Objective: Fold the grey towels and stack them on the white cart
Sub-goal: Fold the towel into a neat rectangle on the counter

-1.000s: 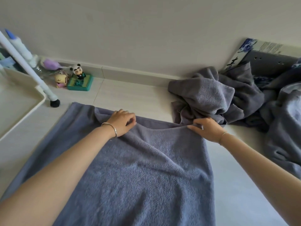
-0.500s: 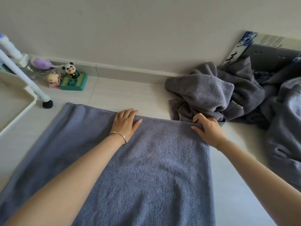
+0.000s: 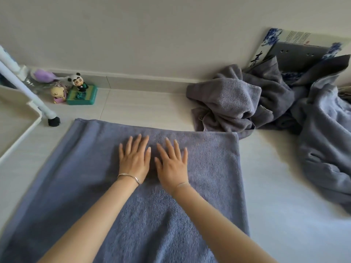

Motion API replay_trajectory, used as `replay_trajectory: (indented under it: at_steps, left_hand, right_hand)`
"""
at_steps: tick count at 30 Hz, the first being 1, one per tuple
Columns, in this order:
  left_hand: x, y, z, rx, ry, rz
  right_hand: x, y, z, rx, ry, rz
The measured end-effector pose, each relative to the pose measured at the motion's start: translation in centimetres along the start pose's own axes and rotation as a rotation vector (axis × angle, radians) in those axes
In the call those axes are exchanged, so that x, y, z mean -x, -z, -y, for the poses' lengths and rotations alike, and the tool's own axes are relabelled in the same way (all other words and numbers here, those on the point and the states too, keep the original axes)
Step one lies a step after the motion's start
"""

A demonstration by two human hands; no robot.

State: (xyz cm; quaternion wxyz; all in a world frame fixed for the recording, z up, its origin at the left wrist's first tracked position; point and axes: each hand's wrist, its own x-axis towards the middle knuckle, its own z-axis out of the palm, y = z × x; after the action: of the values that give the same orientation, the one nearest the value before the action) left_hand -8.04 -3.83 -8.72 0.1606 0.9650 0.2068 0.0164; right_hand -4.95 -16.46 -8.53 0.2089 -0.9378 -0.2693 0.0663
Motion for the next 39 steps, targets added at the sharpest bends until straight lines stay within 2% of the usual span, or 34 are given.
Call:
replay_trajectory:
  at_steps: [3, 6, 10, 13, 16, 18, 20, 23, 27, 34, 37, 39]
  left_hand:
    - [0.6, -0.6, 1.3, -0.087, 0.063, 0.076]
    - [0.4, -0.5, 2.2, -0.121, 0.067, 0.095]
    - [-0.3, -0.4, 1.9, -0.158, 0.075, 0.155]
    - [-0.4, 0.2, 1.8, -0.130, 0.059, 0.189]
    - [1.9, 0.9, 1.8, -0.108, -0.017, 0.166]
    - [5.0, 0.8, 1.6, -0.125, -0.120, 0.123]
    - [7.6, 0.0, 1.7, -0.180, -0.207, 0.154]
    - [8.7, -0.8, 2.2, -0.196, -0.173, 0.188]
    - [8.6, -1.0, 2.7, -0.202, -0.135, 0.147]
    - [9.0, -0.7, 2.4, -0.205, -0.150, 0.170]
    - [11.6, -0.9, 0.3, -0.165, -0.295, 0.105]
    - [13.7, -1.7, -1.6, -0.167, -0.386, 0.127]
  right_hand:
    - [0.6, -1.1, 0.0, 0.079, 0.023, 0.023]
    - [2.3, 0.6, -4.7, 0.152, -0.008, 0.007]
    - [5.3, 3.8, -12.9, 0.217, -0.208, -0.094]
    - [6.2, 5.5, -15.1, 0.226, -0.338, -0.035]
    - [6.3, 5.3, -12.1, 0.209, -0.328, -0.088]
    - [6.5, 3.7, -7.9, 0.157, -0.214, -0.099]
    - [7.1, 1.3, -3.4, 0.085, -0.124, -0.038]
    - [8.5, -1.1, 0.2, 0.083, -0.066, 0.018]
    - [12.1, -0.5, -3.1, 0.198, -0.089, -0.013]
    - [16.7, 3.8, -11.2, 0.238, -0.382, -0.022]
    - [16.7, 3.9, -9.8, 0.215, -0.349, -0.053]
    - [16.1, 2.6, -6.9, 0.169, -0.268, -0.030]
